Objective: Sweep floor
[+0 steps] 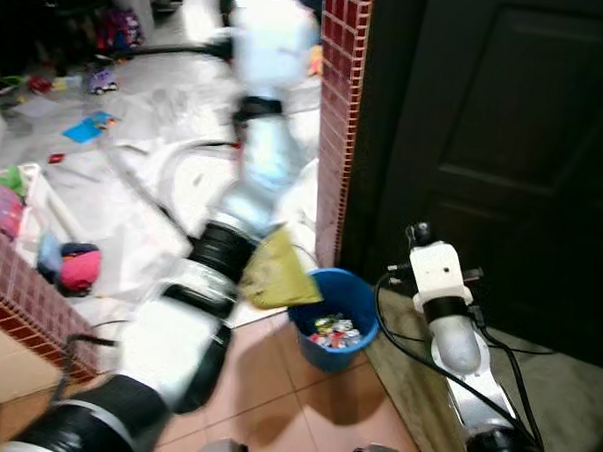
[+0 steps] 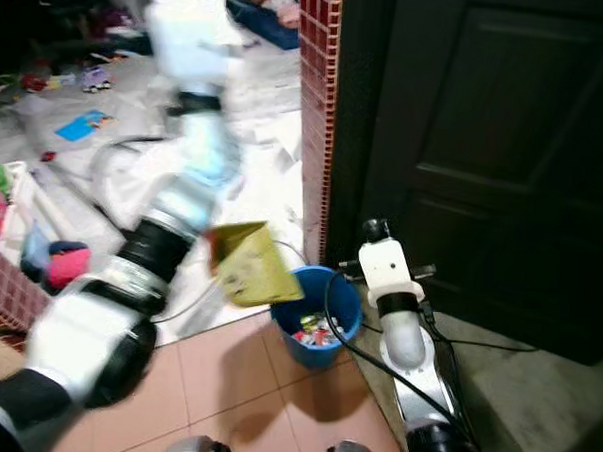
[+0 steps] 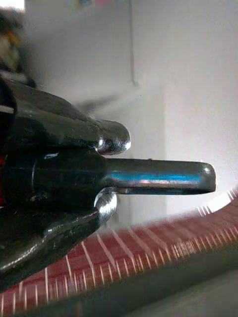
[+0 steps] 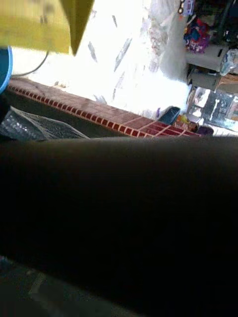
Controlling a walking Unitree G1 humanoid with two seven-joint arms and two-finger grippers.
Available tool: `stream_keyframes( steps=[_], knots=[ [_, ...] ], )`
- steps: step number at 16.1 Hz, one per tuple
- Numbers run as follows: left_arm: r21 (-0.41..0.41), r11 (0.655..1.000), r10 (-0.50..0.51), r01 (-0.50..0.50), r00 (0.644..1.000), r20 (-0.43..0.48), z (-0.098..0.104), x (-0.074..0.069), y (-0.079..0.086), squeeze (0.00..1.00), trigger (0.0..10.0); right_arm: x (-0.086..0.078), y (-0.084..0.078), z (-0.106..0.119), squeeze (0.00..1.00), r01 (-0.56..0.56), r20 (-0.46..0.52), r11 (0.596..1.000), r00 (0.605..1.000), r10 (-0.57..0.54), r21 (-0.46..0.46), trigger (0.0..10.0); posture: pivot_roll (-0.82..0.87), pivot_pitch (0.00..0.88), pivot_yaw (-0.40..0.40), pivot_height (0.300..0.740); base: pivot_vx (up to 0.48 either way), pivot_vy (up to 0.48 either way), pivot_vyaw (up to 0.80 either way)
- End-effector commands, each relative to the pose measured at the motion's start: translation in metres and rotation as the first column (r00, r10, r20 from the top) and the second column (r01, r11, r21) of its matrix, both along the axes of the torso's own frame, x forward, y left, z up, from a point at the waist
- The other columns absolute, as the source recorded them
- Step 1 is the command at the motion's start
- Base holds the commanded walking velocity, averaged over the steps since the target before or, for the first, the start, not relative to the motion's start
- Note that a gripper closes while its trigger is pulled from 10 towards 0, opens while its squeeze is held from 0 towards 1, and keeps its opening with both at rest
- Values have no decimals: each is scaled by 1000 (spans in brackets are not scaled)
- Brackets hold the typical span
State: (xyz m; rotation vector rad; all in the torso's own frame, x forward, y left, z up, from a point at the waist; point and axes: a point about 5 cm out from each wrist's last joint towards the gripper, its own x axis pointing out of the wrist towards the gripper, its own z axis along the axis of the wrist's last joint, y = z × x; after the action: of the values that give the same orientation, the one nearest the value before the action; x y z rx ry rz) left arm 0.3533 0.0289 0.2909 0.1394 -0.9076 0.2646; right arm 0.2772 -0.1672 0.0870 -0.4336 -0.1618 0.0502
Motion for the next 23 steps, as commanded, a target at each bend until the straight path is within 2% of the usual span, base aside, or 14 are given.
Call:
stream_keyframes(
  steps=[1, 2, 3, 4, 6, 8, 10, 11, 14, 16, 18, 21, 22, 23],
  knots=[
    [29, 999, -43, 41, 995, 95, 11, -9, -12, 0, 10000, 1, 3, 11, 0, -6, 48, 1000, 999, 6, -11, 10000, -188, 0, 110, 740, 0, 0, 0],
    [87, 990, -121, 112, 986, 118, 2, -20, -33, 0, 10000, -3, 3, 11, 0, 3, 47, 1000, 999, -3, -8, 10000, -192, 0, 113, 740, 0, 0, 0],
    [128, 979, -172, 156, 977, 124, -4, -26, -44, 0, 10000, -5, 2, 11, 0, 7, 46, 1000, 999, -7, -7, 10000, -194, 0, 118, 740, 0, 0, 0],
    [215, 949, -261, 230, 957, 128, -16, -35, -59, 0, 10000, -8, 0, 11, 0, 13, 46, 1000, 999, -13, -7, 10000, -195, 0, 121, 740, 0, 0, 0],
    [310, 909, -332, 277, 932, 143, -31, -47, -71, 0, 10000, -11, -2, 12, 0, 26, 45, 1000, 999, -25, -4, 10000, -196, 15, 125, 740, 0, 0, 0],
    [415, 830, -443, 373, 892, 85, -58, -60, -80, 0, 10000, -14, -5, 12, 0, 36, 40, 999, 999, -36, -4, 10000, -191, 34, 127, 740, 0, 0, 0],
    [460, 773, -505, 436, 862, 32, -72, -64, -83, 0, 10000, -15, -5, 13, 0, 39, 34, 999, 999, -38, -3, 10000, -189, 37, 126, 740, 0, 0, 0],
    [470, 716, -569, 515, 821, -33, -80, -68, -86, 0, 10000, -14, -5, 13, 0, 38, 33, 999, 999, -37, -2, 10000, -187, 36, 125, 740, 0, 0, 0],
    [456, 656, -633, 602, 767, -103, -85, -71, -90, 0, 10000, -7, -5, 16, 0, 35, 36, 999, 999, -35, -5, 10000, -180, 30, 117, 740, 0, 0, 0],
    [445, 667, -627, 598, 773, -99, -79, -67, -88, 0, 10000, -5, -6, 17, 0, 34, 39, 999, 999, -34, -8, 10000, -177, 25, 111, 740, 0, 0, 0],
    [395, 725, -617, 564, 787, 9, -39, -56, -77, 0, 10000, -2, -6, 19, 0, 29, 42, 1000, 999, -28, -12, 10000, -169, 18, 99, 740, 0, 0, 0],
    [235, 853, -505, 466, 851, 145, 30, -31, -42, 0, 10000, 1, -3, 18, 0, 12, 36, 1000, 999, -11, -11, 10000, -148, 0, 82, 740, 0, 0, 0],
    [196, 874, -477, 445, 862, 172, 43, -27, -32, 0, 10000, 2, -2, 17, 0, 9, 35, 1000, 999, -9, -10, 10000, -148, 0, 82, 740, 0, 0, 0],
    [124, 924, -382, 361, 884, 270, 79, -23, -3, 0, 10000, 4, 2, 16, 0, -4, 29, 1000, 1000, 4, -6, 10000, -130, 0, 69, 740, 0, 0, 0]
  ],
)
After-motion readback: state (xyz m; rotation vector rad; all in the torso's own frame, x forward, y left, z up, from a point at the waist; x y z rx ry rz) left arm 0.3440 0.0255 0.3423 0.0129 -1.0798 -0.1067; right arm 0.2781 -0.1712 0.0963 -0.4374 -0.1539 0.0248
